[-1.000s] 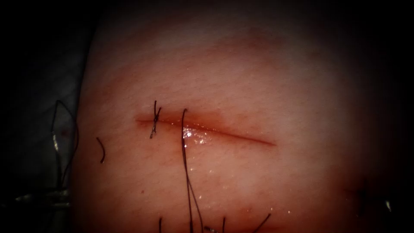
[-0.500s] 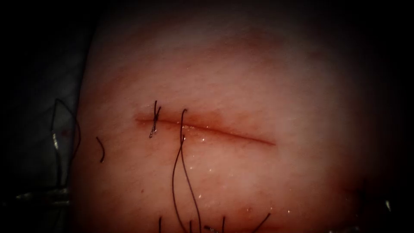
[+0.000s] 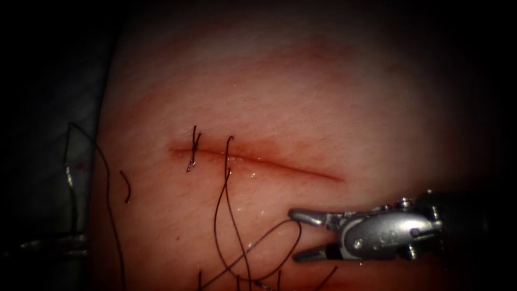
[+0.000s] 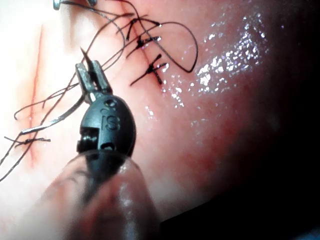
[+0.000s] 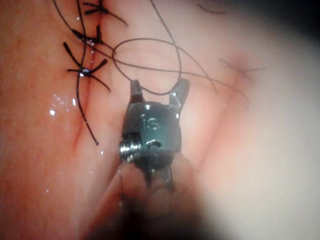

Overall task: Wound Closure
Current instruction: Using the right hands, pull the full length of suture through the skin until a tail remains.

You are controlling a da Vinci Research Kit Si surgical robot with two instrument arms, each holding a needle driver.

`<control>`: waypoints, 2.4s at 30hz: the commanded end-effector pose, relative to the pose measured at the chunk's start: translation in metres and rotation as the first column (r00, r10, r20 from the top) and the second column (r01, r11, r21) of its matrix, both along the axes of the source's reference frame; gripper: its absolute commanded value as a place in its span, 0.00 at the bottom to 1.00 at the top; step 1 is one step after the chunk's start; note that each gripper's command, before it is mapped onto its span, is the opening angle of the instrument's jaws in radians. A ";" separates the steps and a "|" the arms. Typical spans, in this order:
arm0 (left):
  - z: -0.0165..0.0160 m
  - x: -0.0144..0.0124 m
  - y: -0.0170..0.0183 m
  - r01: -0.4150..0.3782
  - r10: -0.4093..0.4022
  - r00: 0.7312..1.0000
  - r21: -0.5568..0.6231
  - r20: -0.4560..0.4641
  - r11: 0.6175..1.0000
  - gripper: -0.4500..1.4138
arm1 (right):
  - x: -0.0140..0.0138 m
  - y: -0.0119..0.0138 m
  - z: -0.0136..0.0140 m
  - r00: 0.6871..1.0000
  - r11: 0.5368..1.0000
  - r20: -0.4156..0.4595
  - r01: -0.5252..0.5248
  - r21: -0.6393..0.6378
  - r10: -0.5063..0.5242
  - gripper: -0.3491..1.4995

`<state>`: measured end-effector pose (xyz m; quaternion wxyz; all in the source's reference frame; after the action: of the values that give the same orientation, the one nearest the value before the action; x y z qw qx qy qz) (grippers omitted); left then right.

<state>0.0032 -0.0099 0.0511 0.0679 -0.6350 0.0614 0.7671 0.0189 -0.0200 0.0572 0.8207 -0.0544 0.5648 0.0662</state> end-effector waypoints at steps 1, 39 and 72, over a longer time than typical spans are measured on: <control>0.0005 -0.0005 -0.0003 0.000 0.000 1.000 0.001 -0.001 1.000 0.00 | 0.0003 0.0003 0.0008 1.000 1.000 -0.002 -0.001 0.008 0.001 0.98; 0.0013 0.0101 0.0036 0.180 -0.181 0.983 -0.013 -0.043 0.984 0.00 | -0.0071 0.0004 -0.0075 0.991 0.986 -0.122 -0.042 0.161 0.062 0.89; 0.0045 0.0026 0.0023 0.067 -0.066 0.998 0.034 -0.020 0.997 0.00 | 0.0093 0.0044 0.0136 0.993 0.995 0.121 -0.011 0.098 -0.001 0.89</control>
<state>0.0063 -0.0075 0.0549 0.1032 -0.6231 0.0696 0.7722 0.0275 -0.0153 0.0704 0.8566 -0.0178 0.5072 0.0931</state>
